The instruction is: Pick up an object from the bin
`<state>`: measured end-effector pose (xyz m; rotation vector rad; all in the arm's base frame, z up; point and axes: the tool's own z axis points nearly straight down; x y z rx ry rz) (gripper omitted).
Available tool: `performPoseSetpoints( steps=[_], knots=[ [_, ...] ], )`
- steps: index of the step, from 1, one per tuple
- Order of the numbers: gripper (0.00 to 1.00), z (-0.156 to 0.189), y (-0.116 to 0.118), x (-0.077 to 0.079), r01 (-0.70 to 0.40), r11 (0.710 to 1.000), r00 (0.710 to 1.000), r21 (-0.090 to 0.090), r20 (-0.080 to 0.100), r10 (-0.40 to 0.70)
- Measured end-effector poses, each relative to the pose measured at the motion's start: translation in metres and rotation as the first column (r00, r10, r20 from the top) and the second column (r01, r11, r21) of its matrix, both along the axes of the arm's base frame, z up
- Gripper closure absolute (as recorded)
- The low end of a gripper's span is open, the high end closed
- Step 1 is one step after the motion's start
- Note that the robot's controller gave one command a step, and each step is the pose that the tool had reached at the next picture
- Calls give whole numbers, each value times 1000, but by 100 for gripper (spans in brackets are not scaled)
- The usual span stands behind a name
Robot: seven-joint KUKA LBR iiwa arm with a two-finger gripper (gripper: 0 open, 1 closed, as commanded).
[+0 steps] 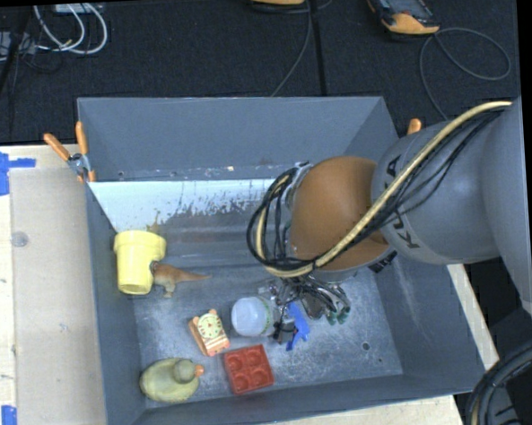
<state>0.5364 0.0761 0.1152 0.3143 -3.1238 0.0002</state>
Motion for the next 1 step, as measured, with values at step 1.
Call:
performPoseSetpoints(
  steps=[1],
  knots=[
    [100,122,-6,10,-7,1000,1000,0,4,7]
  ],
)
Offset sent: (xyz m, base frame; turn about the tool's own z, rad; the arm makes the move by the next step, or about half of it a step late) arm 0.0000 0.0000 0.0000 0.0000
